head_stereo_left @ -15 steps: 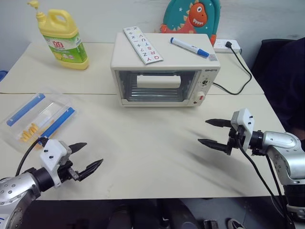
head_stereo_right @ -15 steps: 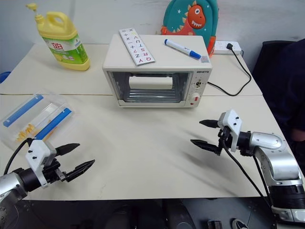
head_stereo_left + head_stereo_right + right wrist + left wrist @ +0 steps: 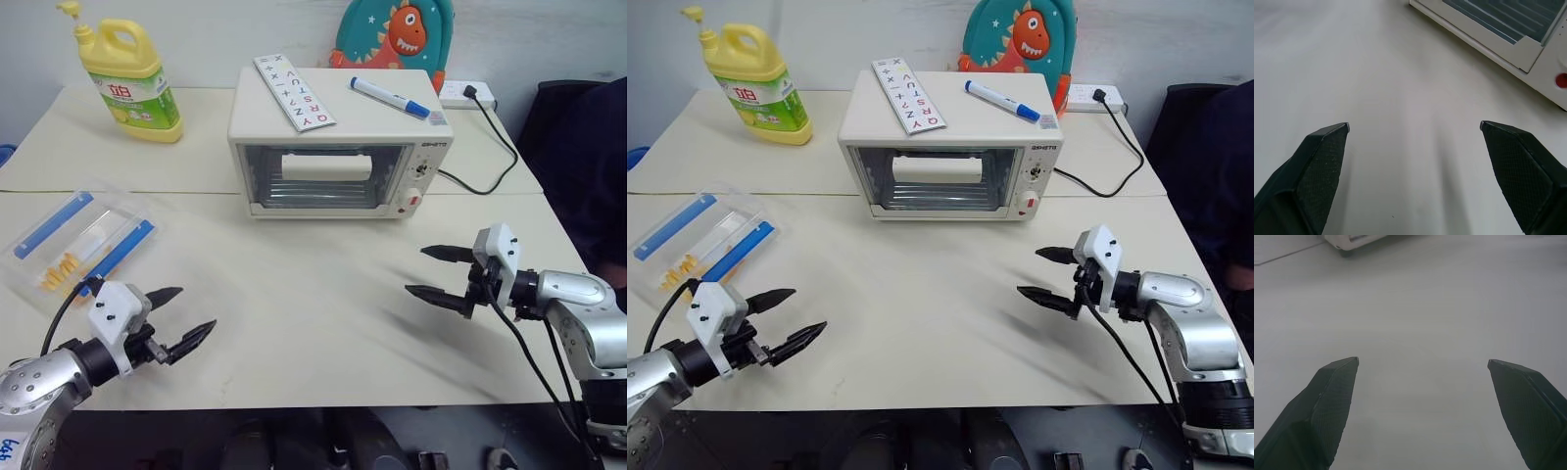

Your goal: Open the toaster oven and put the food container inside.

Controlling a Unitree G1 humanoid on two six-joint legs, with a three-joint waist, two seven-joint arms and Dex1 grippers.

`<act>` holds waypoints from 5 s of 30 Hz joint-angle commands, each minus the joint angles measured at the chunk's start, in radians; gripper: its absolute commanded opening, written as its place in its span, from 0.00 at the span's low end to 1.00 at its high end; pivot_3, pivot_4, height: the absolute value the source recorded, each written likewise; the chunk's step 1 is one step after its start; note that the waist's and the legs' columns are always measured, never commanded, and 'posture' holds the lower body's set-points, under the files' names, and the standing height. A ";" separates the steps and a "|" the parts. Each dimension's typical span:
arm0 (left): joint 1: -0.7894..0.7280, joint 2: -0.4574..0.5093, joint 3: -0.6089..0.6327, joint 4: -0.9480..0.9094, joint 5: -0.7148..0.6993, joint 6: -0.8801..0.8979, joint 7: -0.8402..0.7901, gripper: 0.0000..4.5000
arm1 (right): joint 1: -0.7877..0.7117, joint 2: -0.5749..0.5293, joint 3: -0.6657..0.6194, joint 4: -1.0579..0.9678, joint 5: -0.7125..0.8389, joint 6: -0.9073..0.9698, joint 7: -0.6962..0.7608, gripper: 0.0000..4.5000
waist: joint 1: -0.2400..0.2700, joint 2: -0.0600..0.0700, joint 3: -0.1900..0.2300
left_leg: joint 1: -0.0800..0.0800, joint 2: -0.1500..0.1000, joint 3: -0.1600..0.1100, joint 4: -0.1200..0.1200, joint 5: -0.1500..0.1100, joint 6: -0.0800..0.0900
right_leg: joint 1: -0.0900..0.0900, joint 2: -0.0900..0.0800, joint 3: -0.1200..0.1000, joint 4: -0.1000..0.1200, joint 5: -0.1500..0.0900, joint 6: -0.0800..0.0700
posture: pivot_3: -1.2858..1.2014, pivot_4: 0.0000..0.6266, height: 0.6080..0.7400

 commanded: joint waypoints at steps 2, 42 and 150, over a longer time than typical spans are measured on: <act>-0.092 0.004 0.058 -0.051 -0.153 0.074 0.031 1.00 | -0.109 0.055 0.001 -0.029 0.064 0.044 -0.034 1.00 | -0.004 0.000 0.000 | 0.000 0.000 0.000 0.000 0.000 0.000 | 0.000 0.000 0.000 0.001 0.000 0.000 | 0.52 0.24 1.00; -1.096 0.087 -0.536 0.695 0.141 -0.204 -0.301 0.04 | -0.188 0.245 0.107 -0.172 0.170 0.152 -0.052 1.00 | -0.007 0.003 0.002 | -0.003 0.001 0.003 0.003 0.004 -0.008 | -0.005 0.003 0.001 0.004 0.000 0.000 | 0.52 0.24 1.00; -0.867 0.367 0.066 0.556 -0.669 1.046 0.752 0.01 | -0.085 -0.111 -0.120 -0.265 0.309 0.225 0.046 1.00 | 0.040 -0.006 0.000 | -0.003 0.000 -0.001 0.003 0.000 -0.006 | -0.003 -0.003 -0.005 0.001 -0.002 -0.003 | 0.52 0.24 1.00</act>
